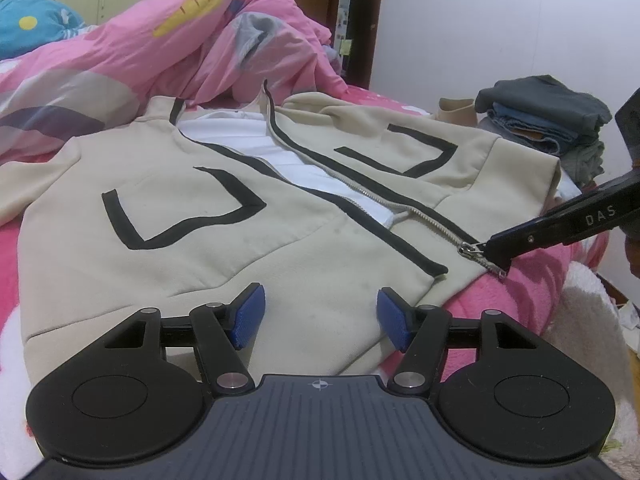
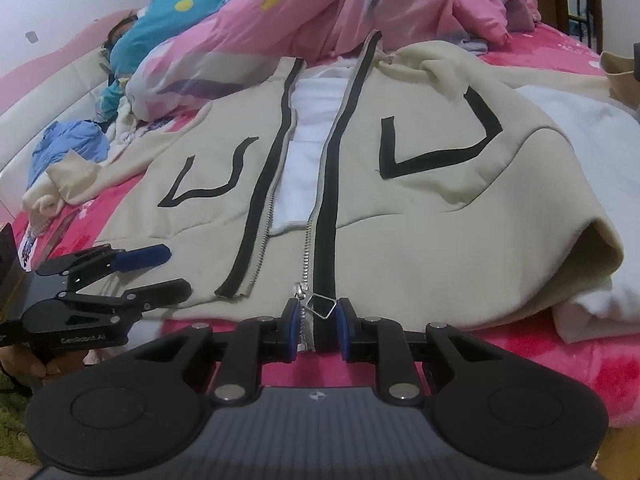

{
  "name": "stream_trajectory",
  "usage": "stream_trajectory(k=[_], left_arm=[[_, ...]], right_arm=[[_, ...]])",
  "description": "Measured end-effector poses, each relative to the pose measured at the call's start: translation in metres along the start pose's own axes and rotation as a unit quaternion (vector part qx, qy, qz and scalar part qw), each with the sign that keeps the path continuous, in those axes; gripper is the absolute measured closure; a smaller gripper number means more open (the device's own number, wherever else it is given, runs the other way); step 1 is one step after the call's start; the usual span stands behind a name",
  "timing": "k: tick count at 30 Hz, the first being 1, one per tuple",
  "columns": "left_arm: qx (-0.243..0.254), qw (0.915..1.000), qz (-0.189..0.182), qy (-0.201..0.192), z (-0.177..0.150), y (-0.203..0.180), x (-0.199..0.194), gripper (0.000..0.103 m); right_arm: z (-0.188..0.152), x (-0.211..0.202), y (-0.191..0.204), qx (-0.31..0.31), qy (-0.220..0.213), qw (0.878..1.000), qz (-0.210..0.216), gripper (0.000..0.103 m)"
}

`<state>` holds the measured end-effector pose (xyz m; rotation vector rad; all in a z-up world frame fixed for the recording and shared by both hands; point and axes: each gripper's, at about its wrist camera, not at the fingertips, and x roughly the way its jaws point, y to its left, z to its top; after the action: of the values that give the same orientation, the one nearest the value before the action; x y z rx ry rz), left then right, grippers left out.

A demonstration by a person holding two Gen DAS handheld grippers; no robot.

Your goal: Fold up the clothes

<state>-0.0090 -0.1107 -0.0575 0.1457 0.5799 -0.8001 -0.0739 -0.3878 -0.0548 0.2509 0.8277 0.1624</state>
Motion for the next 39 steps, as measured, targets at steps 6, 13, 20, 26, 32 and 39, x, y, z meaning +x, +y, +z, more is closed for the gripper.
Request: stream_trajectory(k=[6, 13, 20, 26, 32, 39], left_arm=[[0.0, 1.0, 0.0, 0.0, 0.0, 0.0, 0.0, 0.04], [0.001, 1.0, 0.0, -0.001, -0.001, 0.0, 0.0, 0.04], [0.001, 1.0, -0.001, -0.001, -0.001, 0.0, 0.0, 0.04], [0.001, 1.0, -0.001, -0.001, -0.001, 0.0, 0.0, 0.04], [0.0, 1.0, -0.001, -0.001, -0.001, 0.0, -0.001, 0.04], [-0.001, 1.0, -0.002, -0.001, -0.001, 0.001, -0.001, 0.04]], right_arm=[[-0.001, -0.004, 0.004, -0.001, -0.015, 1.0, 0.002, 0.081], [-0.003, -0.008, 0.008, -0.003, -0.03, 1.0, 0.003, 0.081], [-0.006, -0.008, 0.013, -0.006, -0.039, 0.999, 0.002, 0.081], [-0.006, -0.007, 0.01, 0.011, -0.051, 0.999, 0.009, 0.081], [-0.006, -0.007, 0.013, 0.015, -0.063, 0.998, 0.013, 0.081], [-0.009, 0.005, 0.017, 0.016, -0.061, 0.998, 0.012, 0.081]])
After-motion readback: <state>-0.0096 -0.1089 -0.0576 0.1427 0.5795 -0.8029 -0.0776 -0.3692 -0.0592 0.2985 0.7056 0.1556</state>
